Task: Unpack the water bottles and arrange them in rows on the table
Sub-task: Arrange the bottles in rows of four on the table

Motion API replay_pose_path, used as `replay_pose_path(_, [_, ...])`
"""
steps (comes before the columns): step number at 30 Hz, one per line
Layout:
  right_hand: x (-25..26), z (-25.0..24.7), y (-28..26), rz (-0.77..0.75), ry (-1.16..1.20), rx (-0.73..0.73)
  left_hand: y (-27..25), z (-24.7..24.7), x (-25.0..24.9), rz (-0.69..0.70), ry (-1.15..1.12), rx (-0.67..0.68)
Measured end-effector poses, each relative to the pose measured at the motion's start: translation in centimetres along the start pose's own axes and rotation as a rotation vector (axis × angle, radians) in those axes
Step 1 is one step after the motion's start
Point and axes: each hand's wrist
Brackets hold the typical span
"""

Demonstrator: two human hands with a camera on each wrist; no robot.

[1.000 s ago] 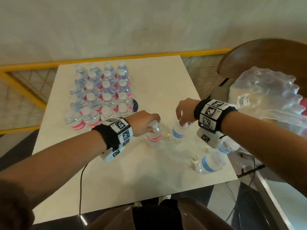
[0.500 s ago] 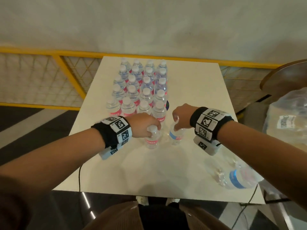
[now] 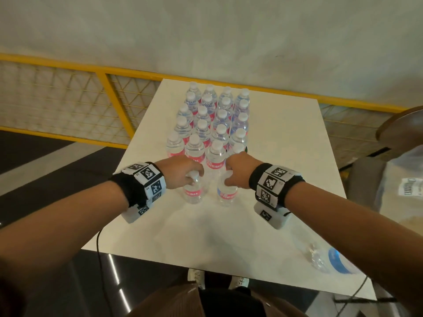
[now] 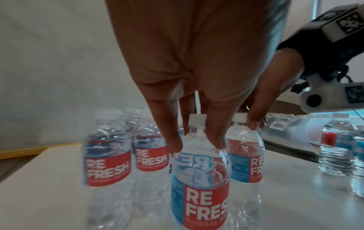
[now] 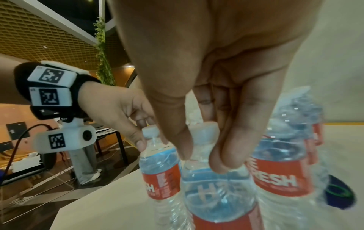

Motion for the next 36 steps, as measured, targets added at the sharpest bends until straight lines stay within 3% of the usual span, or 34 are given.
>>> replay_pose_path(5, [3.3, 0.4, 2.0, -0.077, -0.011, -0.048, -1.3, -1.0, 2.7, -0.137, -0.044, -0.069])
replay_pose_path(11, [4.6, -0.2, 3.5, -0.129, -0.035, 0.032, -1.3, -2.0, 4.3, -0.278, -0.084, -0.120])
replay_pose_path(22, [6.8, 0.0, 5.7, -0.063, 0.068, -0.131, -1.0, -2.5, 4.4, -0.299, -0.170, -0.176])
replay_pose_path(36, [7.5, -0.9, 6.7, -0.150, -0.054, -0.082, -0.6, -2.9, 4.4, -0.307, -0.181, -0.209])
Point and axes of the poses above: each hand's wrist, its own y-axis towards the middle knuckle, its own z-axis out of the palm, x = y × z, and after that the axes turned 2 degrees about -y, right-handed
